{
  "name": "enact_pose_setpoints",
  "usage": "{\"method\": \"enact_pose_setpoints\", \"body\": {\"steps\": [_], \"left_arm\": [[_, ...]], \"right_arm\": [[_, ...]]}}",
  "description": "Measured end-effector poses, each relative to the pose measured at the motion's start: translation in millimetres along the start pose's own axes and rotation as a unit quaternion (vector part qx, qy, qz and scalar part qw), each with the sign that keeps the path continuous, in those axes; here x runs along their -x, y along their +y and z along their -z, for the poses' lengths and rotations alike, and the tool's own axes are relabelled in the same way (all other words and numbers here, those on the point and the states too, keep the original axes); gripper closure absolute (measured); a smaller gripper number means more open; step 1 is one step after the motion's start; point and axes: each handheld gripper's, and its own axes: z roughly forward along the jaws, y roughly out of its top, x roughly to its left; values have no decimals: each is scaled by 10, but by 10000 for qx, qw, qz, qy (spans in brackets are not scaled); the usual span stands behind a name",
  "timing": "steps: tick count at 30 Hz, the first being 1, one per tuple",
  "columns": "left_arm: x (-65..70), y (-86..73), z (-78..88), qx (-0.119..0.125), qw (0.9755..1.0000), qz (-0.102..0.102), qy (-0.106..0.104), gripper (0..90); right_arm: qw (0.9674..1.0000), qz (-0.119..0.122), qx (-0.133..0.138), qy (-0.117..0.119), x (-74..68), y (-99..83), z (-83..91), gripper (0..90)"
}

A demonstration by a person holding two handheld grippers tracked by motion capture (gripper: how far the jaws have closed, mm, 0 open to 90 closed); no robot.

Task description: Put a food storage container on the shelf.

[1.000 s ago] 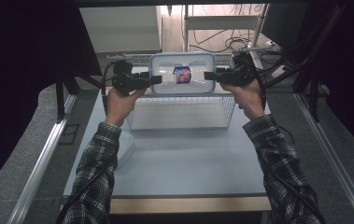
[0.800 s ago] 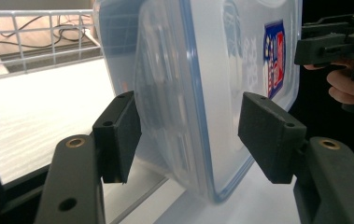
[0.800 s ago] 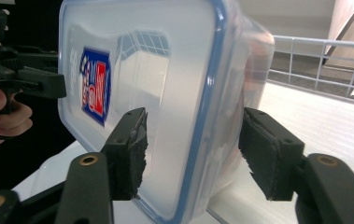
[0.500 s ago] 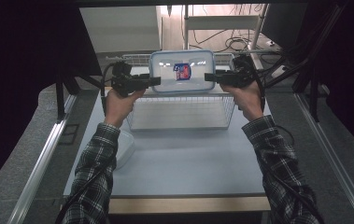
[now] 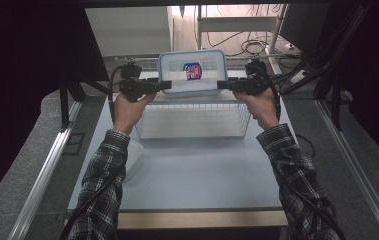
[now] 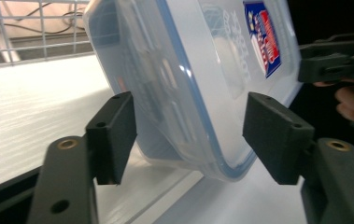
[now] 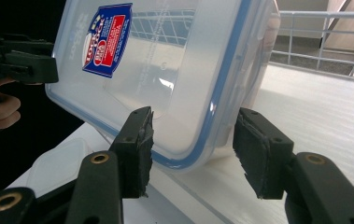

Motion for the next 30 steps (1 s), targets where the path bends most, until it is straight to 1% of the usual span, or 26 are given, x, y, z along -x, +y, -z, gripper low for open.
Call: {"method": "enact_pose_setpoints", "body": {"steps": [2, 6, 9, 11, 12, 14, 15, 17, 19, 20, 21, 22, 24, 25, 26, 28, 30], "left_arm": [[10, -1, -17, 15, 10000, -8, 45, 306], [4, -17, -38, 120, 9999, 12, 33, 285], [-16, -31, -38, 217, 9997, 108, -18, 282], [-28, -46, -45, 316, 9993, 198, 9, 290], [-33, -50, -48, 337, 9992, 199, 6, 286], [-43, -44, -49, 352, 9990, 265, 11, 288], [-44, -40, -51, 341, 9991, 263, 28, 285], [-46, -30, -32, 351, 9990, 209, 158, 247], [-75, -27, 4, 409, 9988, 243, 104, 240], [-83, -30, 26, 464, 9987, 213, 92, 242], [-82, -34, 45, 489, 9987, 158, 66, 256], [-78, -38, 56, 471, 9989, 86, 19, 295], [-61, -43, 54, 388, 9992, -23, 43, 359], [-53, -44, 48, 361, 9993, -51, 33, 397], [-47, -43, 42, 340, 9994, -65, 69, 414], [-54, -42, 42, 362, 9993, 26, 49, 418], [-77, -45, 52, 380, 9992, 89, -3, 436]], "right_arm": [[10000, 18, 2, -19, -13, 6, -4, 485], [10000, 20, 29, -80, -11, 13, 9, 498], [9999, -13, 68, -123, -2, 22, 14, 501], [10000, -42, 44, -77, -1, 25, 3, 502], [10000, -40, 34, -50, -4, 25, -7, 497], [10000, -54, 36, -68, -14, 28, -18, 496], [10000, -64, 32, -63, -14, 30, -22, 497], [9999, -113, 24, -63, -11, 37, -23, 500], [9998, -159, 35, -75, -4, 45, -21, 509], [9998, -177, 38, -84, -3, 50, -19, 515], [9998, -176, 49, -102, -4, 55, -17, 514], [9998, -175, 62, -120, -5, 58, -17, 513], [9997, -195, 76, -106, 1, 59, -19, 513], [9997, -207, 85, -103, 4, 59, -20, 513], [9996, -219, 103, -120, 4, 59, -20, 513], [9996, -220, 132, -150, 1, 60, -19, 516], [9995, -155, 169, -195, -6, 63, -11, 533]]}}
